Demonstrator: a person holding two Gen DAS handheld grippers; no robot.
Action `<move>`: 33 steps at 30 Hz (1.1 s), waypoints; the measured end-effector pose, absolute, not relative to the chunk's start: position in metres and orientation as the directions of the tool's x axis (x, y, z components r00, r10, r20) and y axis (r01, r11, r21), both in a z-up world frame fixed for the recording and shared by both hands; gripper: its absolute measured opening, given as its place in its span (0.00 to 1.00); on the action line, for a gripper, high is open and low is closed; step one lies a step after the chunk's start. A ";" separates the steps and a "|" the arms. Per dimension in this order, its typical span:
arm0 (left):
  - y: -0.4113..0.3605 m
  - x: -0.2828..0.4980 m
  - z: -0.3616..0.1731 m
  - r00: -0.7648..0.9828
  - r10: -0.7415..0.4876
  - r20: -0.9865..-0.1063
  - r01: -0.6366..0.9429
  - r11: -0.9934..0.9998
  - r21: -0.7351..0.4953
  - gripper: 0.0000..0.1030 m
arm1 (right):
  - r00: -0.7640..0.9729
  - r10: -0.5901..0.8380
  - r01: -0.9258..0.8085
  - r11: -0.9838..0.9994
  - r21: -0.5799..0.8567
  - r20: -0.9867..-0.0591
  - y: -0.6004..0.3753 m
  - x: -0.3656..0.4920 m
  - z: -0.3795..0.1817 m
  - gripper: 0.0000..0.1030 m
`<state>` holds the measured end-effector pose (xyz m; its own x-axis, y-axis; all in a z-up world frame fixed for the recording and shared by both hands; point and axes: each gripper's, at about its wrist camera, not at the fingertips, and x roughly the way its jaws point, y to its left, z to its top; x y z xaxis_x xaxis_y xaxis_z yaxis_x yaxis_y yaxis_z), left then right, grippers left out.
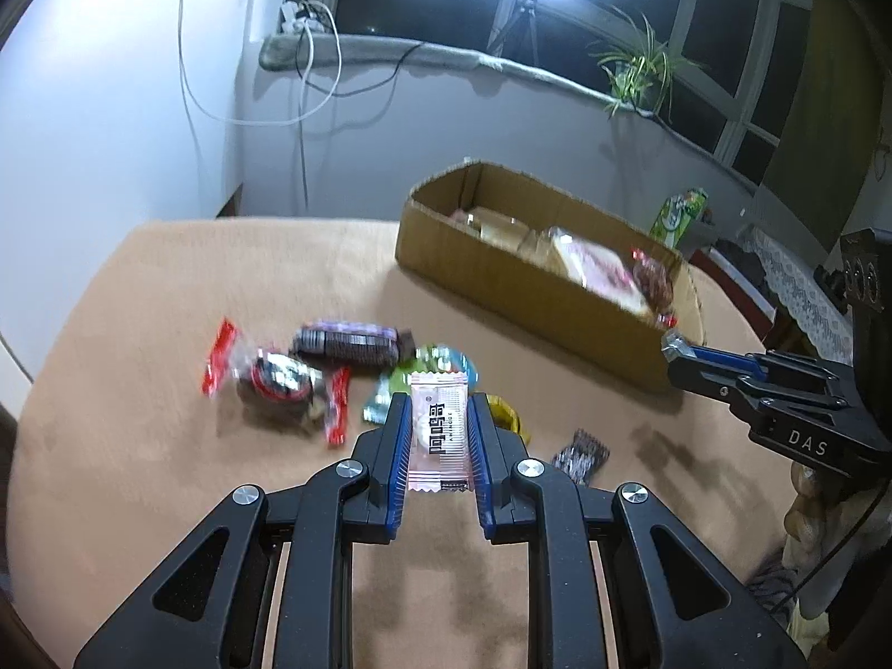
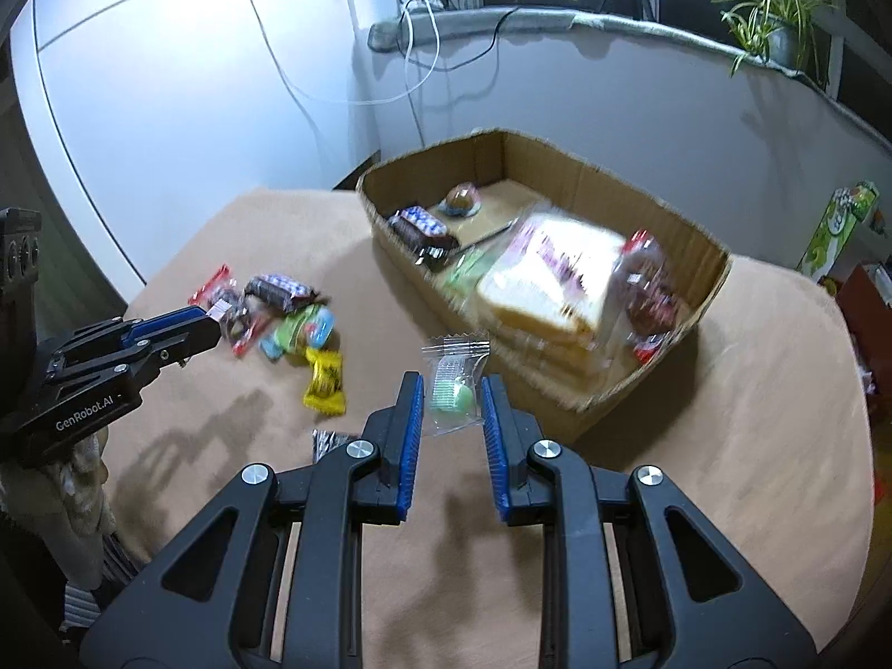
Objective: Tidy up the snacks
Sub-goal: 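Carry both candies into the box and open both tools to release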
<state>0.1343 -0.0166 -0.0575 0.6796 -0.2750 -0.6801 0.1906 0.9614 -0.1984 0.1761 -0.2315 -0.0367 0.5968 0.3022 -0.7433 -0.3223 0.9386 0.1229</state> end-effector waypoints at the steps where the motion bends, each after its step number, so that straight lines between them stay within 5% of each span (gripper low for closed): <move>1: -0.018 0.137 -0.054 0.684 -0.277 -0.675 0.196 0.961 -0.197 0.18 | 0.601 0.301 -0.320 0.940 0.121 -0.740 -0.234 0.179 -0.034 0.21; 33: -0.089 0.254 -0.024 0.677 -0.345 -0.650 0.326 0.933 -0.155 0.18 | 0.628 0.242 -0.258 0.961 0.096 -0.739 -0.276 0.306 -0.020 0.22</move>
